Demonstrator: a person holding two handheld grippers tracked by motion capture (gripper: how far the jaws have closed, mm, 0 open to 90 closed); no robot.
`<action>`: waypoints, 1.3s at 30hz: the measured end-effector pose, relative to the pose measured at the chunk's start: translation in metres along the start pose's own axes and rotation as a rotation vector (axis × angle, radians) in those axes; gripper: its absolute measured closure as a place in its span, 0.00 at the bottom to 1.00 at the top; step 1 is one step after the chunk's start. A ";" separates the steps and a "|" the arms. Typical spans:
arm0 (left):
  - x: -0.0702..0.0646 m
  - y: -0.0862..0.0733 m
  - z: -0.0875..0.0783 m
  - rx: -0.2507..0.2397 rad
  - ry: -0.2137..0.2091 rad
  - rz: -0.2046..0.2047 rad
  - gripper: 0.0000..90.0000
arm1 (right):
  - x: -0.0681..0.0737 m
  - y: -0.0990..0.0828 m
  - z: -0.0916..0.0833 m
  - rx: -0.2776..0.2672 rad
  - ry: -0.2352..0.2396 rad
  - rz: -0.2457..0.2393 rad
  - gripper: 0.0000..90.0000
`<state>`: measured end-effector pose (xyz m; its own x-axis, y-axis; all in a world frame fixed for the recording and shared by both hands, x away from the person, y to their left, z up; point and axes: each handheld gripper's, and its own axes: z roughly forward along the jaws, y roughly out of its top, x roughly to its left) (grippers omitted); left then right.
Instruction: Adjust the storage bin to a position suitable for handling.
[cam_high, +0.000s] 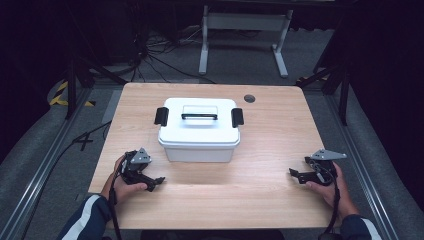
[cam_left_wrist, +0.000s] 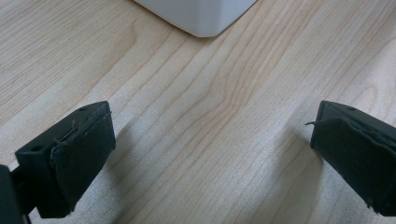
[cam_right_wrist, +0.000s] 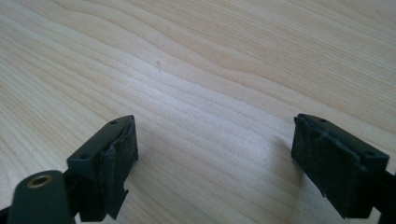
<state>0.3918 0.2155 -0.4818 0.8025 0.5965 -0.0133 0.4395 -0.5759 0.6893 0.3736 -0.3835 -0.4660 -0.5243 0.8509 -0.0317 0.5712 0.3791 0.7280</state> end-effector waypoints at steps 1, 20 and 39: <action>0.000 0.000 0.000 0.000 0.000 0.000 0.00 | 0.000 0.001 -0.001 0.009 -0.001 -0.002 0.17; 0.000 0.000 0.000 0.000 -0.001 -0.004 0.01 | 0.011 0.057 -0.028 0.051 0.056 -0.213 0.35; 0.000 0.000 0.000 0.000 -0.001 -0.003 0.00 | 0.039 0.130 -0.042 0.011 0.081 -0.379 0.44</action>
<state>0.3914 0.2159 -0.4819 0.8013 0.5980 -0.0163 0.4423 -0.5738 0.6893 0.4006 -0.3162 -0.3439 -0.7476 0.6183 -0.2423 0.3341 0.6655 0.6675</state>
